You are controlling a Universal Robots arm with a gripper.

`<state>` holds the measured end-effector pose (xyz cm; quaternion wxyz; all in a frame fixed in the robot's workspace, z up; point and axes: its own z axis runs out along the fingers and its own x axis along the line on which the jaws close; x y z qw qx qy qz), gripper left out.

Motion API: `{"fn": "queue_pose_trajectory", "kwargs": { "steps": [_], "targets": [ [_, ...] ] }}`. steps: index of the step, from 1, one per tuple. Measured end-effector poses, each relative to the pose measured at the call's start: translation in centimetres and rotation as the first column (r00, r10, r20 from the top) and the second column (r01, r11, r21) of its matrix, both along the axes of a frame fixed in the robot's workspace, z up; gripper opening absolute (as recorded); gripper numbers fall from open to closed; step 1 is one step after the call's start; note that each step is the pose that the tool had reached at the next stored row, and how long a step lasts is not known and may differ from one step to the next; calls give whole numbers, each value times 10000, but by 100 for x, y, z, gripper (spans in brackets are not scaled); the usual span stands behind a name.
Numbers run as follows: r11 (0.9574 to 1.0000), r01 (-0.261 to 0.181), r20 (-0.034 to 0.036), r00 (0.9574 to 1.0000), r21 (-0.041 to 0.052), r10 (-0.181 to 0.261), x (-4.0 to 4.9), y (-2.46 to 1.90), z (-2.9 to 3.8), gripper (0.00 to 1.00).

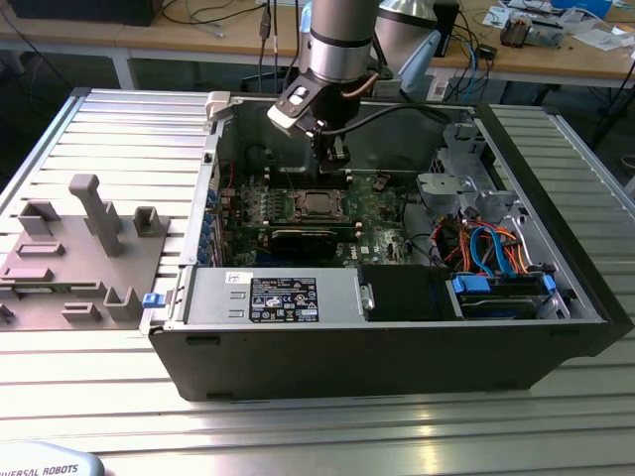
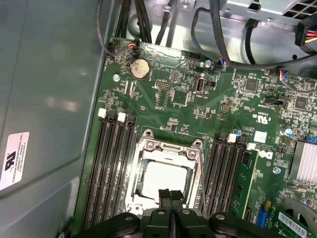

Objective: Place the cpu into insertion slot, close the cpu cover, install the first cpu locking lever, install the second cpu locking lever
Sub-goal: 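Install the first cpu locking lever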

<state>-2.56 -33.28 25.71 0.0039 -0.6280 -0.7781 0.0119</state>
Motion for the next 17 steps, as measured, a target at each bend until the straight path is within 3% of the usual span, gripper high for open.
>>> {"fn": "queue_pose_trajectory", "kwargs": {
  "steps": [17],
  "targets": [
    [9959, -909, 0, 9959, -3, 909, 0, 0, 0, 11]
  ]
}}
